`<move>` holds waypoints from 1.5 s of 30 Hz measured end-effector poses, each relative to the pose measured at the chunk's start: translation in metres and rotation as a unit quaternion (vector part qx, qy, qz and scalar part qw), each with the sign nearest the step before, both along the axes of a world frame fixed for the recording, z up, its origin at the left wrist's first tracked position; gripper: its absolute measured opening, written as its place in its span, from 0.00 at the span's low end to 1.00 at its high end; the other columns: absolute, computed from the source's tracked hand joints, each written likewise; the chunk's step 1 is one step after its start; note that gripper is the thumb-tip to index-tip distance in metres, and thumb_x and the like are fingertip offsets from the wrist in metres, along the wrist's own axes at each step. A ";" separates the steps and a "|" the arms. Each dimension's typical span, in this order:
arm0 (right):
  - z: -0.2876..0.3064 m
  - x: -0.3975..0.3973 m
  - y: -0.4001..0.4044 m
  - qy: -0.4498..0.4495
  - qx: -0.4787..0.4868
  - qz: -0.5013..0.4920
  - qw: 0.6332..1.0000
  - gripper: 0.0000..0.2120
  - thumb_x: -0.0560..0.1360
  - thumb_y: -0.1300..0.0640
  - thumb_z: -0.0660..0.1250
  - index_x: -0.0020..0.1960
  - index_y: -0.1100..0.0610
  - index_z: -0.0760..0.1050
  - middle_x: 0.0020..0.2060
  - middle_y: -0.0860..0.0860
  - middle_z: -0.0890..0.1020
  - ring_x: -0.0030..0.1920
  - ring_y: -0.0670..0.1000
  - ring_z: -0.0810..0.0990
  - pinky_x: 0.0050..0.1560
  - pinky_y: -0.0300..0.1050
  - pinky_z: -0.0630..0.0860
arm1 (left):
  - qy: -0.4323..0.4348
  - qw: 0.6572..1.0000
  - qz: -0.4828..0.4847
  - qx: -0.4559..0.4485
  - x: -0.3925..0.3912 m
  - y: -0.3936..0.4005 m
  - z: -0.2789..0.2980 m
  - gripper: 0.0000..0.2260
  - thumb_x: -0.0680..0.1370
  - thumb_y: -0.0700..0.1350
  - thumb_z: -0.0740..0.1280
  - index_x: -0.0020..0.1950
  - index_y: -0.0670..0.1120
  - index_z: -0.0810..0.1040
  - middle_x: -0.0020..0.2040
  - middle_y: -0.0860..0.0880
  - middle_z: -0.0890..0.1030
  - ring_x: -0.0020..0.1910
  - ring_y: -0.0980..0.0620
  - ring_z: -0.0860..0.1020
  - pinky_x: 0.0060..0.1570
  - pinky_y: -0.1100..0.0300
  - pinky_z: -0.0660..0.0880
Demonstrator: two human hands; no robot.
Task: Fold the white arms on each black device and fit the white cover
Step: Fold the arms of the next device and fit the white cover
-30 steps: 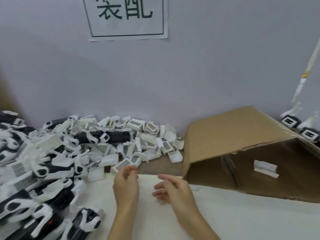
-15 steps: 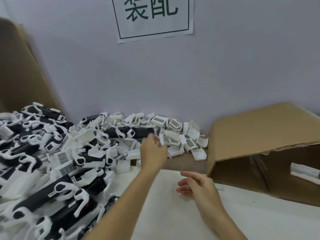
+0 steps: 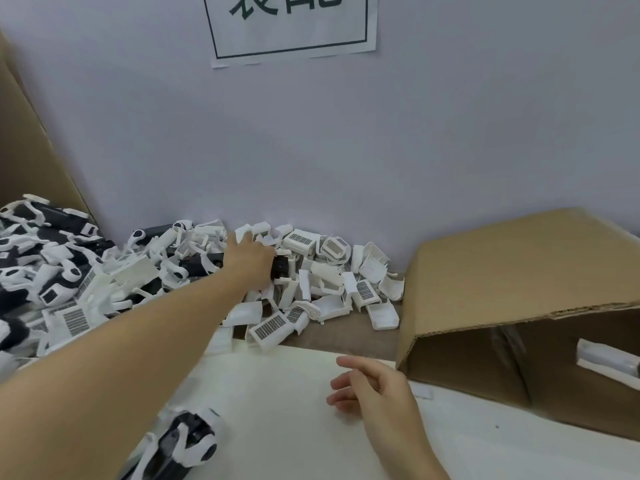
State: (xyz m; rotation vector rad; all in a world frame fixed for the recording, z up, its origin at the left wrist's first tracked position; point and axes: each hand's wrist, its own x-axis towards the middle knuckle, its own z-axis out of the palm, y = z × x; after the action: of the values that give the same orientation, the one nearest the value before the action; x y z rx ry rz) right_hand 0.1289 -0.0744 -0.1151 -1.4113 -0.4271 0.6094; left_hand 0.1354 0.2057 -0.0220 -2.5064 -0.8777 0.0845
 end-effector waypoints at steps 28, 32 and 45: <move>0.017 0.000 -0.014 0.103 0.114 -0.052 0.987 0.17 0.83 0.61 0.58 0.45 0.62 0.84 0.36 0.58 0.81 0.36 0.54 0.80 0.34 0.43 0.74 | -0.520 0.763 -0.185 -0.335 -0.063 -0.185 -0.020 0.13 0.71 0.39 0.73 0.49 0.56 0.79 0.35 0.56 0.78 0.37 0.50 0.77 0.33 0.63 0.70; 0.019 0.001 -0.014 0.135 0.131 -0.062 0.980 0.16 0.84 0.57 0.58 0.47 0.63 0.80 0.40 0.58 0.84 0.41 0.56 0.84 0.38 0.47 0.77 | -0.454 0.820 -0.238 -0.255 -0.048 -0.189 -0.023 0.18 0.72 0.37 0.69 0.58 0.53 0.78 0.44 0.52 0.81 0.37 0.47 0.77 0.37 0.52 0.75; 0.014 0.010 -0.012 0.205 0.190 -0.043 0.959 0.23 0.77 0.39 0.59 0.59 0.55 0.80 0.52 0.57 0.86 0.54 0.59 0.85 0.48 0.55 0.80 | -0.174 0.892 -0.356 -0.219 -0.032 -0.153 -0.012 0.29 0.78 0.35 0.63 0.74 0.59 0.66 0.46 0.49 0.79 0.39 0.49 0.75 0.34 0.57 0.72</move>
State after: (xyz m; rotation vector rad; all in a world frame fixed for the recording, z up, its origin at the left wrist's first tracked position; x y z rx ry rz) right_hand 0.1393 -0.0860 -0.1008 -0.9027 -0.1376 0.6883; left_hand 0.1038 0.0524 -0.0340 -3.1698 0.0149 -0.4720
